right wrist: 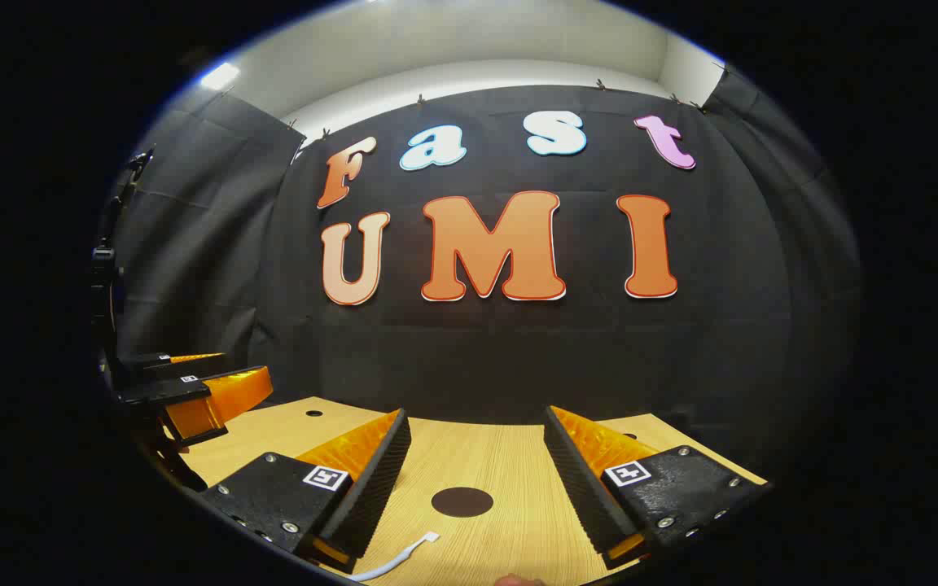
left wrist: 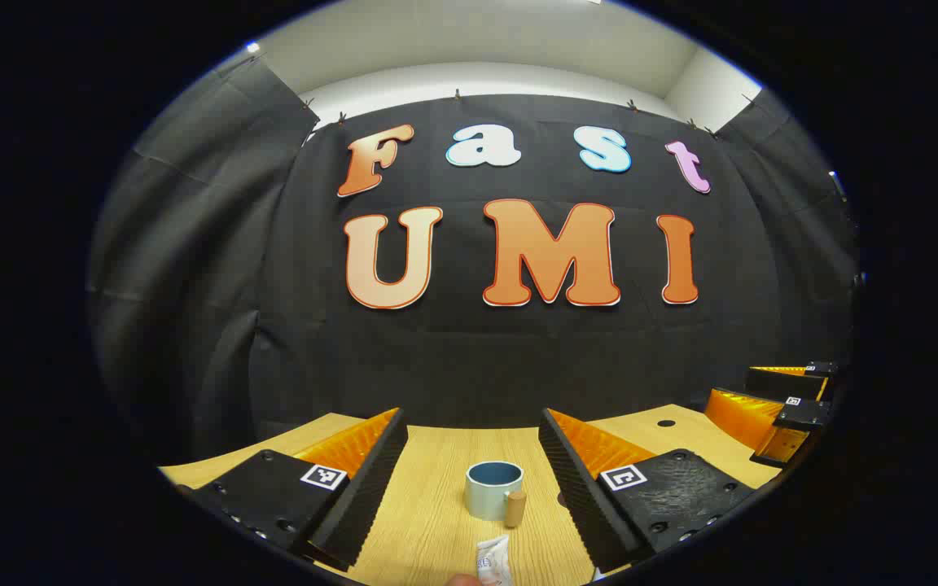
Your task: Put the toothbrush and toothpaste on the desktop into the cup, then pick up the cup and place it on the coaster on the desktop.
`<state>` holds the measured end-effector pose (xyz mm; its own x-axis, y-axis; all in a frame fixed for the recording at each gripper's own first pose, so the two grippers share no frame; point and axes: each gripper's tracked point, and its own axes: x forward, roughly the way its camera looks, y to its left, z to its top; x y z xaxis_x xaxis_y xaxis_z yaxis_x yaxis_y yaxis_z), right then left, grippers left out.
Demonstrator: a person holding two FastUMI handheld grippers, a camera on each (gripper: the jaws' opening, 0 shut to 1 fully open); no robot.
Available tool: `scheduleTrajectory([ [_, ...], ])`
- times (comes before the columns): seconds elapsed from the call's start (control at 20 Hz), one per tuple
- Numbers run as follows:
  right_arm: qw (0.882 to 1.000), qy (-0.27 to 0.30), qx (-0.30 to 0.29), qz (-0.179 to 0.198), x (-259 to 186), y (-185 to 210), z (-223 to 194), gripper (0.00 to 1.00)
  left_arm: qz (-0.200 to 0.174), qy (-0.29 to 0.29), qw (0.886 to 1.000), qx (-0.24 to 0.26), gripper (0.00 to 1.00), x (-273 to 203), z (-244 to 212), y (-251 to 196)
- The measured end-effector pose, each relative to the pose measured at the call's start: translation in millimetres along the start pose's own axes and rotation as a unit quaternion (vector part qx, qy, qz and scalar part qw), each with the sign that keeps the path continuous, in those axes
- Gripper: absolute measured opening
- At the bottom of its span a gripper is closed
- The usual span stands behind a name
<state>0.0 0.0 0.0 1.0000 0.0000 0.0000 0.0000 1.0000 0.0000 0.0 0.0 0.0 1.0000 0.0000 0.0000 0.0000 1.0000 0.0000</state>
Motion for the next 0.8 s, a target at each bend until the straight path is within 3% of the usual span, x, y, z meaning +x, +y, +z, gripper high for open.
scheduleTrajectory([
  [0.6,0.999,-0.029,0.005,0.021,1.6,17.0,12.1,0.99,-0.016,0.014,1.000,-0.007,1.00,2.6,-4.1,-2.2],
  [0.75,1.000,0.012,0.007,0.008,4.6,11.1,-4.4,0.98,-0.022,0.032,0.999,-0.003,0.97,1.6,-11.5,-3.3],
  [0.8,0.999,0.029,0.010,0.011,4.9,13.3,-12.7,0.99,-0.024,0.042,0.999,0.000,1.00,2.1,-16.2,-3.6],
])
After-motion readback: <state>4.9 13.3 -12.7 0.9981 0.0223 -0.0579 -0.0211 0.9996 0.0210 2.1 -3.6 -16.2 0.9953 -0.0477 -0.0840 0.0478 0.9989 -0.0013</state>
